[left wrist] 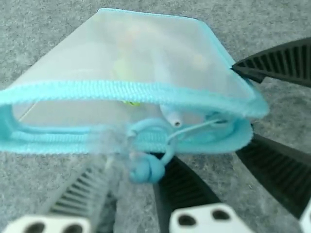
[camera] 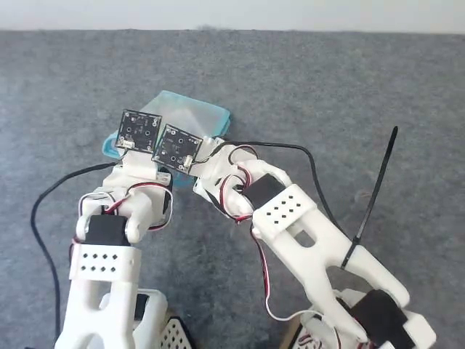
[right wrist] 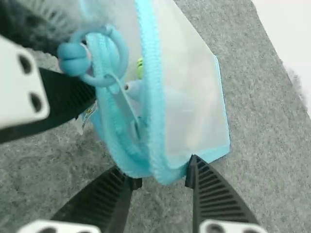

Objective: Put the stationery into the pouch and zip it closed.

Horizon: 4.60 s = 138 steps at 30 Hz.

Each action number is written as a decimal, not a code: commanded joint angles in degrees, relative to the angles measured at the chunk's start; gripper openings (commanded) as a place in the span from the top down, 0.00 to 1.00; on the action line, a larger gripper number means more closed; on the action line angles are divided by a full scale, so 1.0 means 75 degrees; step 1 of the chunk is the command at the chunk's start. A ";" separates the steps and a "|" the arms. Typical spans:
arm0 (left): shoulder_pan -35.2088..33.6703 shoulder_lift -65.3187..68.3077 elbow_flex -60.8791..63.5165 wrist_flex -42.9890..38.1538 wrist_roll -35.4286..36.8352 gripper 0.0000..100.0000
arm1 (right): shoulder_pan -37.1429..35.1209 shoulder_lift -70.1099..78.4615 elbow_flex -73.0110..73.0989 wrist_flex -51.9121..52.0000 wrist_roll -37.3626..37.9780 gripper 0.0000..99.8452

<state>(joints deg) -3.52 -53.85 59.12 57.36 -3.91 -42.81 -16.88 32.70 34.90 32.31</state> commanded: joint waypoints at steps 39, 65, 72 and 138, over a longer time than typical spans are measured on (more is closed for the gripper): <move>-0.0012 -0.0141 -0.0217 -0.0059 0.0012 0.99 | -0.0217 -0.1436 -0.0152 0.1201 -0.0903 0.63; -0.0035 -0.0211 -0.0252 -0.0012 -0.0152 0.99 | 0.0135 0.0580 -0.1559 0.1717 -0.2051 0.63; 0.0000 -0.0985 -0.0346 0.0305 -0.0129 0.99 | 0.0158 0.0498 -0.1559 0.2315 -0.3130 0.63; -0.0270 -0.0551 -0.1354 0.1114 -0.1606 0.99 | -0.0064 0.1987 -0.3071 0.1577 -0.2907 0.63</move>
<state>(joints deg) -5.54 -57.98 51.74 64.57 -12.18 -44.13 -1.23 13.71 46.33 11.82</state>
